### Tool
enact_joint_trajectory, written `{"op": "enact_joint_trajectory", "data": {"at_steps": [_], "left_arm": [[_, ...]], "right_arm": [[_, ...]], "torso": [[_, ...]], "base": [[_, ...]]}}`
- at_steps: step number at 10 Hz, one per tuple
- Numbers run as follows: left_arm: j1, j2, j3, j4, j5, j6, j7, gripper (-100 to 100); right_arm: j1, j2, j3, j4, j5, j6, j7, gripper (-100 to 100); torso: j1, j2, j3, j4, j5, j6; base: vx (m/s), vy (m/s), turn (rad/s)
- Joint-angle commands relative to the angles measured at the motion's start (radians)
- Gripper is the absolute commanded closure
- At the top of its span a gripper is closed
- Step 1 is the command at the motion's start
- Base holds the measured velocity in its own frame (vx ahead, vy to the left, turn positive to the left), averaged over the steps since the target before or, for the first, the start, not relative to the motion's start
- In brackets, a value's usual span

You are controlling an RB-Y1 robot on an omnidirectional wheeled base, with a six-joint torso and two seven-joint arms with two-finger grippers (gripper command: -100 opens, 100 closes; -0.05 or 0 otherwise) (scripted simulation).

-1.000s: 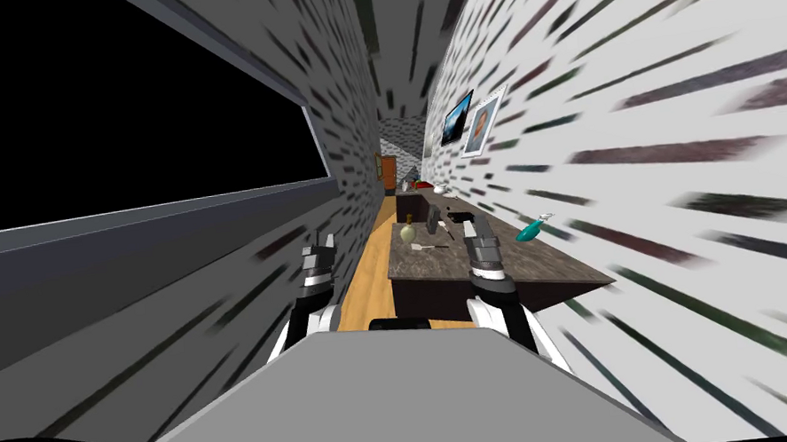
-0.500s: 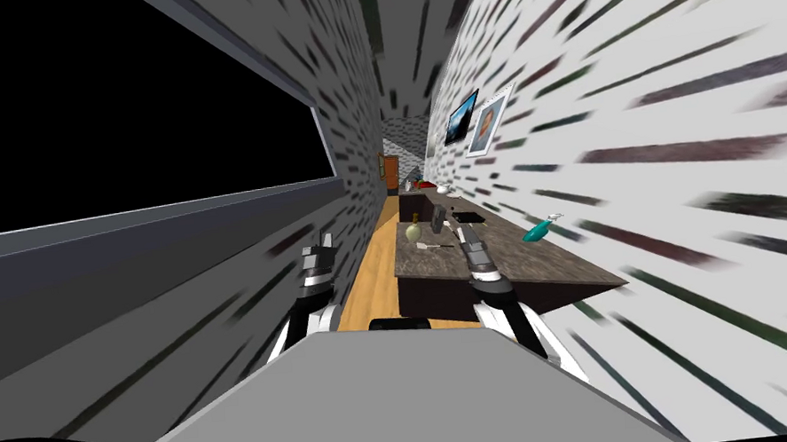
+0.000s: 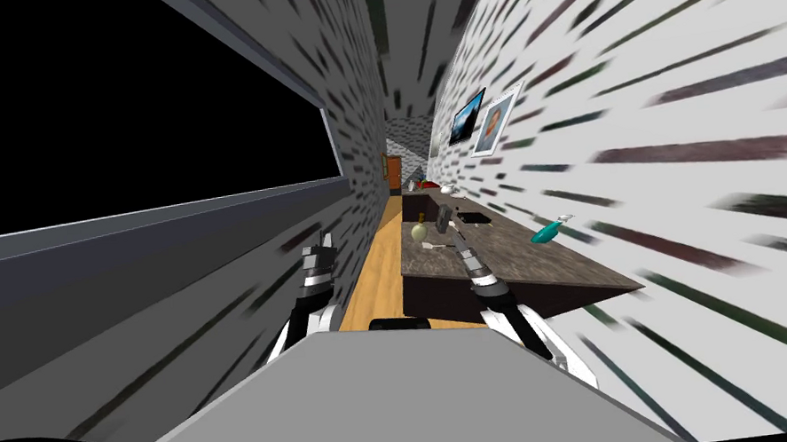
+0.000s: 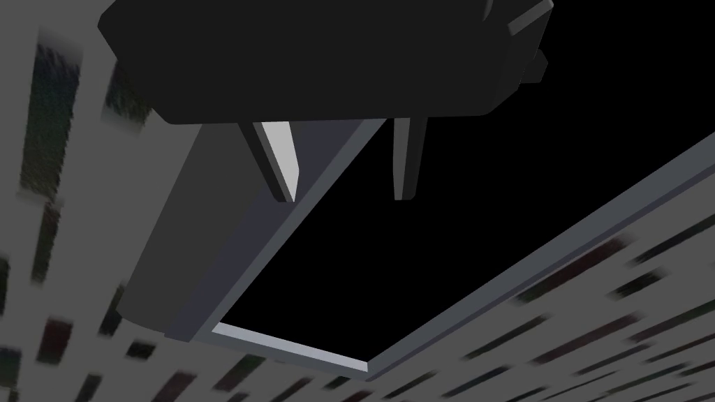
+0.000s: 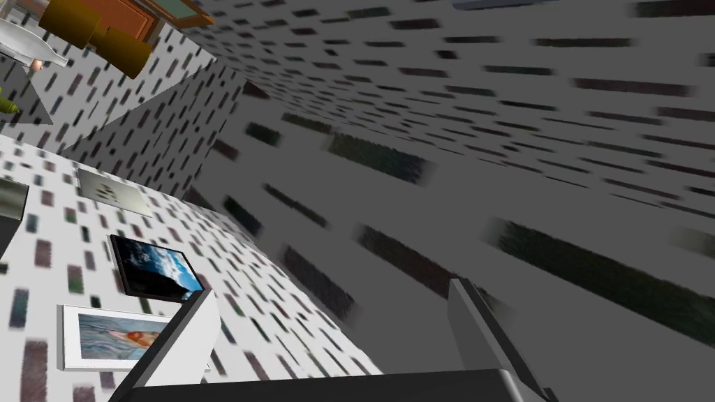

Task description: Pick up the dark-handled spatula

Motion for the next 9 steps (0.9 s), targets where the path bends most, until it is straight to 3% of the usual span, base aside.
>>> {"op": "enact_joint_trajectory", "data": {"at_steps": [1,2,3,4,5,9], "left_arm": [[0.0,0.0,0.0,0.0,0.0,0.0,0.0,0],[0.0,0.0,0.0,0.0,0.0,0.0,0.0,0],[0.0,0.0,0.0,0.0,0.0,0.0,0.0,0],[0.0,0.0,0.0,0.0,0.0,0.0,0.0,0],[0.0,0.0,0.0,0.0,0.0,0.0,0.0,0],[0.0,0.0,0.0,0.0,0.0,0.0,0.0,0]], "right_arm": [[0.002,-0.035,0.003,0.013,0.004,0.008,0.006,-100],[0.007,-0.073,0.01,0.05,0.012,0.013,0.017,-100],[0.007,-0.086,0.01,0.05,0.012,0.013,0.017,-100],[0.011,-0.127,0.017,0.09,0.022,0.018,0.028,-100],[0.011,-0.139,0.017,0.09,0.022,0.018,0.028,-100],[0.018,-0.251,0.034,0.176,0.044,0.025,0.05,-100]], "torso": [[0.0,0.0,0.0,0.0,0.0,0.0],[-0.001,0.0,0.0,0.0,0.0,0.0],[-0.001,0.0,0.0,0.0,0.0,0.0],[-0.001,0.0,0.0,0.0,0.0,0.0],[-0.001,0.0,0.0,0.0,0.0,0.0],[0.0,-0.001,-0.001,0.0,0.0,0.0]], "base": [[-0.007,0.042,0.032],[-0.003,0.053,0.069],[-0.001,0.042,0.031],[-0.01,0.046,0.07],[-0.007,0.042,0.041],[0.007,0.053,0.065]]}}
